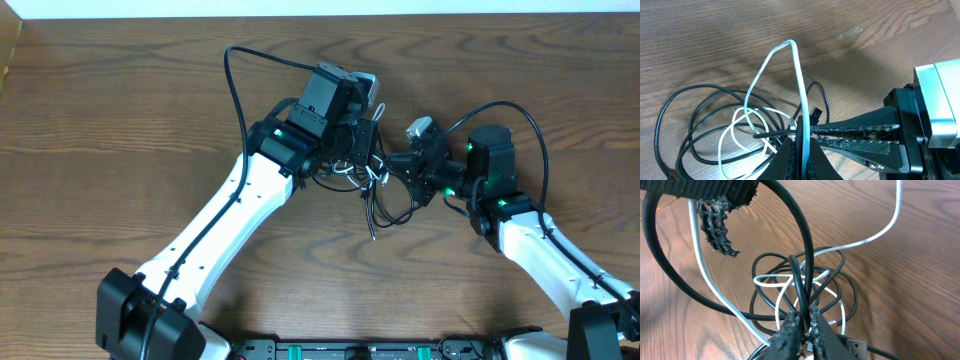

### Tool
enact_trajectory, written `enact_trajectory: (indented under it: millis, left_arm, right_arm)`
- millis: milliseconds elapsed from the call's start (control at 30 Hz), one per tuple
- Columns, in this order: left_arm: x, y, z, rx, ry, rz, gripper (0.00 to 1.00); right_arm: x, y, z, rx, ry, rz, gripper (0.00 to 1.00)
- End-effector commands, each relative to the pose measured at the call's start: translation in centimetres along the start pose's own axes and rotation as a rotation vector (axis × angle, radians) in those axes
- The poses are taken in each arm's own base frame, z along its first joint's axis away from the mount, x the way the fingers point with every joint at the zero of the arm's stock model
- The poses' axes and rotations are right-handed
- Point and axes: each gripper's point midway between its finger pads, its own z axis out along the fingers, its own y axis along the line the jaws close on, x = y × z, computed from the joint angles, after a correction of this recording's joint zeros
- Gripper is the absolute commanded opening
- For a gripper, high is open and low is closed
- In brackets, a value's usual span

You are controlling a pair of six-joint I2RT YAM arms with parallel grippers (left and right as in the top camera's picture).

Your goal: Untangle cables

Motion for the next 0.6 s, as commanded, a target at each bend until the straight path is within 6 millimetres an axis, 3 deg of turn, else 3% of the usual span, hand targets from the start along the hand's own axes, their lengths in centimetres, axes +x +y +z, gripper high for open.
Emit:
enact_trajectory:
  millis: [0,367,567]
  left_arm:
    - [-0.1,0.0,-0.1,0.003,-0.004,-0.013,0.08]
    - [0.4,-1.5,-0.1,0.09,0.023,-0.011,0.08]
    - [0.6,-2.0,-0.1,0.099,0.028,-0.005,0.08]
  right_arm:
    - [-0.4,0.1,0.0,-0.003,-0.007,-0.019,0.16]
    - [-0.5,0.2,0.1,-0.006,-0.008,-0.023,0.06]
    - [-0.5,0.2,0.1,-0.006,-0.008,-0.023,0.09]
